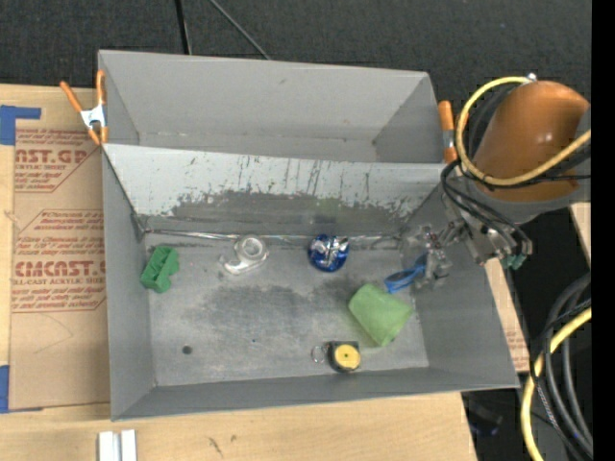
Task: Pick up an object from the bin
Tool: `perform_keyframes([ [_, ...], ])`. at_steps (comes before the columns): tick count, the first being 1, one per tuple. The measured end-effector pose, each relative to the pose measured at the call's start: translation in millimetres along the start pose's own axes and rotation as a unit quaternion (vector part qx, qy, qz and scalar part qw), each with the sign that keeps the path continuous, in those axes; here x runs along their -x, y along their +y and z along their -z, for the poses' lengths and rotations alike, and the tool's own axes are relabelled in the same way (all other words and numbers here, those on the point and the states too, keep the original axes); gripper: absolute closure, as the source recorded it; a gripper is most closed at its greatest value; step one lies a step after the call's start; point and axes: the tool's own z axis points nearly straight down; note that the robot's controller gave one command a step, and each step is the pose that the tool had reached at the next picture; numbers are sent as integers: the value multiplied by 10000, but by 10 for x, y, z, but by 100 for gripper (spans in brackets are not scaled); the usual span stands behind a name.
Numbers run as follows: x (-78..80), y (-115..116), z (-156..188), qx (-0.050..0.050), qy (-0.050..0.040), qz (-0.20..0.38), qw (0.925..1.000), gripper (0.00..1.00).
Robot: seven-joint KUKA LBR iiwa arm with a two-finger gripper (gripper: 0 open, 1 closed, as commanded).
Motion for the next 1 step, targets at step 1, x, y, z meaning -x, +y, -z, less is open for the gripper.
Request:
perform_keyframes([
  [1, 123, -46, 686, -3, -1, -28, 10000, 100],
])
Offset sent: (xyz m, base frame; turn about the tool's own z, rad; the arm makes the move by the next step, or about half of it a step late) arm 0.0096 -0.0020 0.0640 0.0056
